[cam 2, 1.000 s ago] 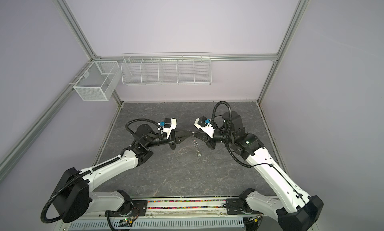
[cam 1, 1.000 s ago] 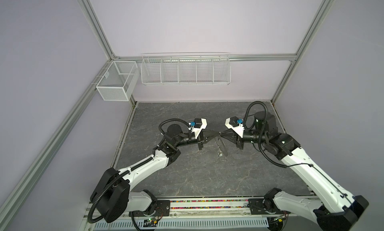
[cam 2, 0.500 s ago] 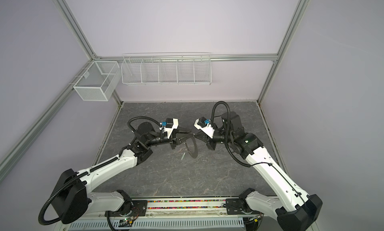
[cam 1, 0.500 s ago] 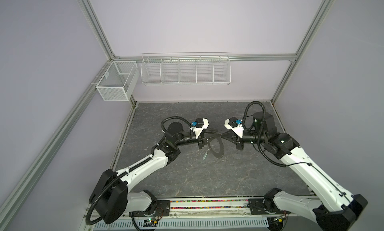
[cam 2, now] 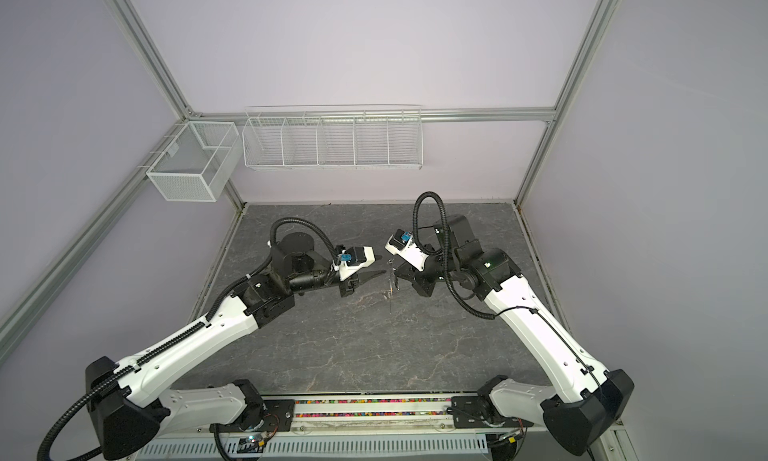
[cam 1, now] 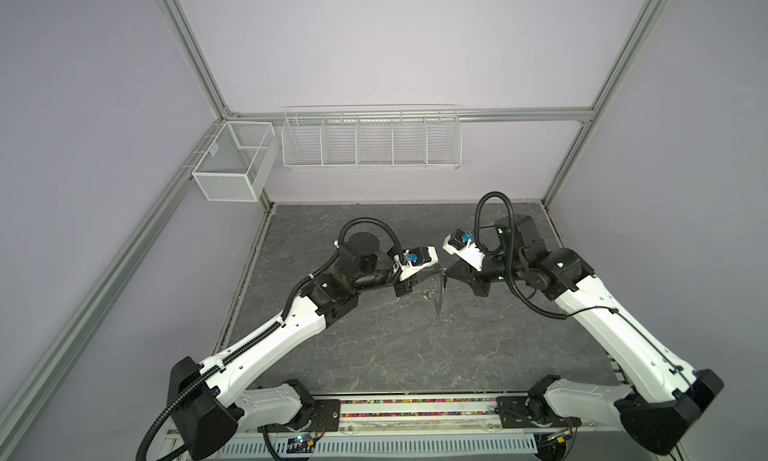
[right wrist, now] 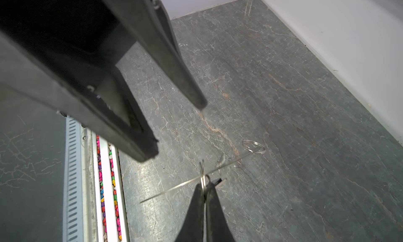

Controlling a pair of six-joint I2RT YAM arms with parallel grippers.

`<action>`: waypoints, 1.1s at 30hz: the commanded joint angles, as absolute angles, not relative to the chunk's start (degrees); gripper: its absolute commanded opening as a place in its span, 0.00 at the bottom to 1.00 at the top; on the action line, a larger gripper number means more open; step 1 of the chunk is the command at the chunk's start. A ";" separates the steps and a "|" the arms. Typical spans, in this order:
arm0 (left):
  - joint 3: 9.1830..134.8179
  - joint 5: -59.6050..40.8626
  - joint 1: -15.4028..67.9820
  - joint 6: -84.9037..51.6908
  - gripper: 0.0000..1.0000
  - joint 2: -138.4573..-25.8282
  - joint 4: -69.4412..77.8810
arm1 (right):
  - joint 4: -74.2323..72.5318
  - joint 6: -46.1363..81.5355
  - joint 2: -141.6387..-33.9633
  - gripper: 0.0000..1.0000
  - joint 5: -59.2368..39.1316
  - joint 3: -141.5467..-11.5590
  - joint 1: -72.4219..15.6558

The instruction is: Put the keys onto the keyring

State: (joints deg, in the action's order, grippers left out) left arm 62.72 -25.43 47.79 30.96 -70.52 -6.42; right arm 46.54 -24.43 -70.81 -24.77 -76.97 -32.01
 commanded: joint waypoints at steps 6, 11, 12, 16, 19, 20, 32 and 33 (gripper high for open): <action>66.86 -18.47 50.12 37.52 0.31 -74.73 -13.26 | 48.52 -25.27 -71.62 0.07 -24.35 -78.48 -33.13; 67.68 -18.47 51.02 38.44 0.29 -75.89 -14.46 | 48.10 -25.34 -71.87 0.07 -24.91 -78.66 -33.26; 67.67 -18.50 51.07 38.41 0.29 -75.94 -14.28 | 48.08 -25.36 -72.05 0.07 -24.96 -78.57 -33.32; 68.03 -19.03 51.47 38.41 0.29 -76.49 -14.40 | 47.97 -25.40 -72.72 0.07 -24.70 -78.66 -33.48; 68.44 -18.81 51.52 38.65 0.26 -77.13 -14.78 | 47.81 -25.65 -72.94 0.07 -25.17 -78.84 -33.66; 68.62 -18.82 51.55 38.75 0.25 -77.30 -14.89 | 47.81 -25.83 -72.90 0.07 -25.22 -78.89 -33.75; 70.55 -21.03 51.57 40.08 0.08 -79.31 -18.34 | 44.36 -32.39 -68.78 0.07 -21.89 -75.52 -35.79; 70.57 -21.33 51.57 40.16 0.07 -79.40 -18.53 | 44.13 -32.67 -68.48 0.07 -21.88 -75.26 -35.90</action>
State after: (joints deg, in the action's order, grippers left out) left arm 68.73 -20.40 51.31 38.92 -78.17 -16.64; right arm 47.70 -28.67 -71.31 -19.90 -76.14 -34.35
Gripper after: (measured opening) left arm 0.076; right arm 0.068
